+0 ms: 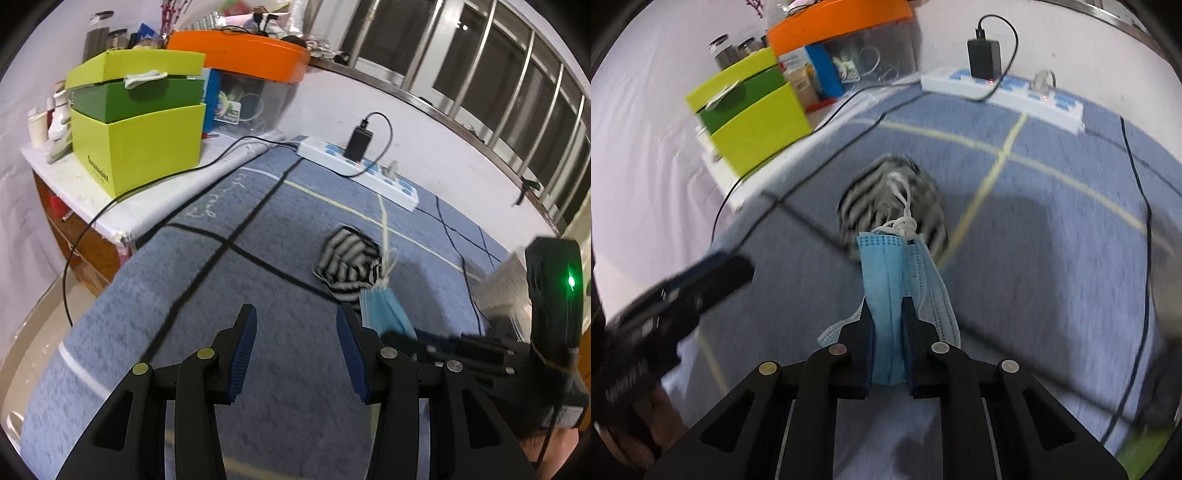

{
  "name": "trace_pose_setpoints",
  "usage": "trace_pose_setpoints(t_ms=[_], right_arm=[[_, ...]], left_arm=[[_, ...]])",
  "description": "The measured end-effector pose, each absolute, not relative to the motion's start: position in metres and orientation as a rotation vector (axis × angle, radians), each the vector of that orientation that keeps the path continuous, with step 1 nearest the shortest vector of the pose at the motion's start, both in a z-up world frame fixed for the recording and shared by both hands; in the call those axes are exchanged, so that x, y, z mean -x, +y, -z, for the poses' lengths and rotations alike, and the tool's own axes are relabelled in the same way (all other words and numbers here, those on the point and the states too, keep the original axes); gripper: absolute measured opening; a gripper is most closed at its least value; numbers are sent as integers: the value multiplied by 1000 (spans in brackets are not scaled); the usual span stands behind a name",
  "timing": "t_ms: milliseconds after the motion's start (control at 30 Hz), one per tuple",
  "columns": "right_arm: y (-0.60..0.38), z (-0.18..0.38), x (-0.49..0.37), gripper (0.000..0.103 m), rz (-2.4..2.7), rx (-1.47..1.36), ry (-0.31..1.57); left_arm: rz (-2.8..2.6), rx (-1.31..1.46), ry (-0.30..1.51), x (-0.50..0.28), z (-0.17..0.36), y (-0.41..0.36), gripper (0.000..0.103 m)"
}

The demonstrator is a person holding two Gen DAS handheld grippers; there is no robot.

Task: Organize soft objects
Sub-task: 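Grasp the blue mask with the right tool while the left tool grasps the striped sock, then carry the striped sock and blue mask over the yellow box with both tools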

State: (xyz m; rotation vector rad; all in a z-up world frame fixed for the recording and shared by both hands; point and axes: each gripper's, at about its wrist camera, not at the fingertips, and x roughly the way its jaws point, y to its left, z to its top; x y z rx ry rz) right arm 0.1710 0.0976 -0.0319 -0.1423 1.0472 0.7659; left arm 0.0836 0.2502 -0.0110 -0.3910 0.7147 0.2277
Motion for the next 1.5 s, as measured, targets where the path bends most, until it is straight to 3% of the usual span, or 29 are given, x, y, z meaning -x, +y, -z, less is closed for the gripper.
trace_pose_setpoints(t_ms=[300,800,1167,1200,1233,1333,1500], right_arm=[[56,11,-135,13,-744,93,975],[17,13,-153,13,-621,34,932],[15,14,-158,13,-650,-8,928],[15,14,-158,13,-651,-9,928],[14,13,-158,13,-652,-9,926],[12,11,-156,13,-652,-13,921],[5,5,-149,13,-647,-19,908]], left_arm=[[-176,361,713,-79,6,226,44],[-132,399,794,-171,26,223,50],[-200,191,866,-203,41,200,50],[-201,186,864,-203,41,200,48],[-204,182,861,-202,41,199,37],[-204,187,870,-201,41,200,18],[-189,212,868,-188,36,196,12]])
